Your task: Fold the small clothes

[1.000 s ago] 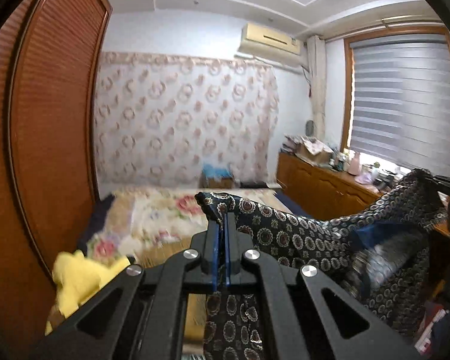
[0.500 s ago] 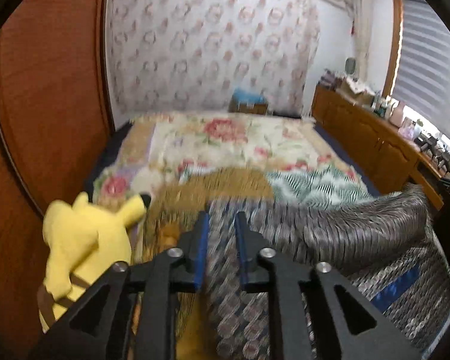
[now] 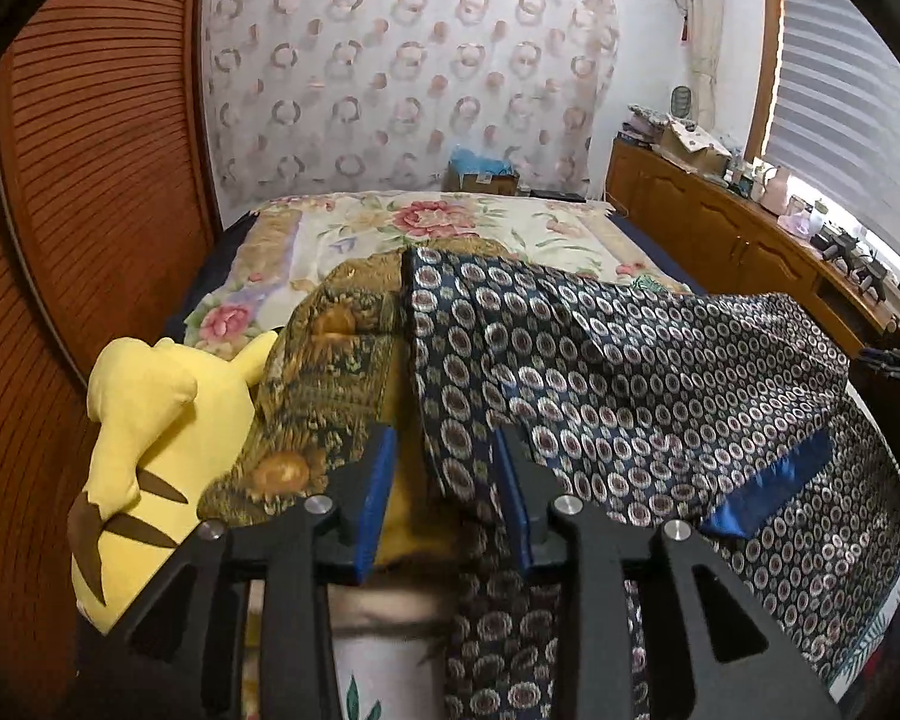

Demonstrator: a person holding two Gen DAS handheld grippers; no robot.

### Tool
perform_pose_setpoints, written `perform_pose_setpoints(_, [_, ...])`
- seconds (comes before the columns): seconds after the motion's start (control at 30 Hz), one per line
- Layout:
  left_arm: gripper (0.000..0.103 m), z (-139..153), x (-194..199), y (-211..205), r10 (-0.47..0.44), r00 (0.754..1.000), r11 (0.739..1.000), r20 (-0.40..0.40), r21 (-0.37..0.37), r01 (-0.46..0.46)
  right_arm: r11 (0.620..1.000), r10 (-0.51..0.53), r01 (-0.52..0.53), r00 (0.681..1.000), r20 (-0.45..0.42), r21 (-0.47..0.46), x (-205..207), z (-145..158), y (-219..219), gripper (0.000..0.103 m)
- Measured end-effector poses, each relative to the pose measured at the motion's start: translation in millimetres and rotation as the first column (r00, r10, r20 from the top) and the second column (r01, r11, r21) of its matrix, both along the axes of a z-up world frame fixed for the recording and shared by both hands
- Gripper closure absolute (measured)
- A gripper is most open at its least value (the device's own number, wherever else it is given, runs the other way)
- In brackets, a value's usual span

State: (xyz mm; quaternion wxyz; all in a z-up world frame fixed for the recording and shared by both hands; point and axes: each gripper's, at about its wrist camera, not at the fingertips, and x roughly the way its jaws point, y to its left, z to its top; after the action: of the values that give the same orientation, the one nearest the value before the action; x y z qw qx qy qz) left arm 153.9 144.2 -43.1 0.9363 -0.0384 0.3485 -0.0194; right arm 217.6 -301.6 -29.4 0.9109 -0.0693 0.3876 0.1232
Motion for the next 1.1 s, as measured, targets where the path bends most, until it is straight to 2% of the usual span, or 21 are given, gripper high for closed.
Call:
perform_pose_setpoints(0.2, [0.072, -12, -3, -3, -0.001, 1.0, 1.0, -0.021, -0.002, 0.001, 1.0, 0.03, -0.03, 0.998, -0.062, 0.005, -20, -33, 16, 0.049])
perform_pose_setpoints(0.43, [0.072, -19, 1, -6, 0.012, 0.999, 1.0, -0.042, 0.003, -0.012, 0.999, 0.039, -0.041, 0.992, -0.122, -0.009, -21, -61, 25, 0.049])
perform_pose_setpoints(0.57, [0.072, -19, 4, -6, 0.025, 0.999, 1.0, -0.039, 0.013, -0.024, 0.999, 0.031, -0.033, 0.993, -0.114, -0.013, -23, -64, 24, 0.049])
perform_pose_setpoints(0.67, [0.073, -19, 4, -5, 0.018, 1.0, 1.0, -0.025, -0.011, -0.018, 0.999, 0.024, -0.027, 0.993, -0.113, -0.021, -23, -65, 24, 0.046])
perform_pose_setpoints(0.7, [0.082, -17, 2, -5, 0.015, 1.0, 1.0, -0.016, -0.022, -0.015, 0.999, 0.02, -0.023, 0.993, -0.112, -0.023, -22, -65, 24, 0.045])
perform_pose_setpoints(0.87, [0.102, -11, 2, -12, -0.018, 1.0, 1.0, -0.005, -0.007, 0.018, 1.0, 0.01, -0.011, 0.993, -0.116, -0.016, -22, -65, 20, 0.04])
perform_pose_setpoints(1.1, [0.103, 7, -7, -22, -0.031, 0.998, 1.0, 0.06, -0.003, 0.031, 1.0, 0.006, -0.009, 0.993, -0.115, -0.019, -22, -65, 20, 0.038])
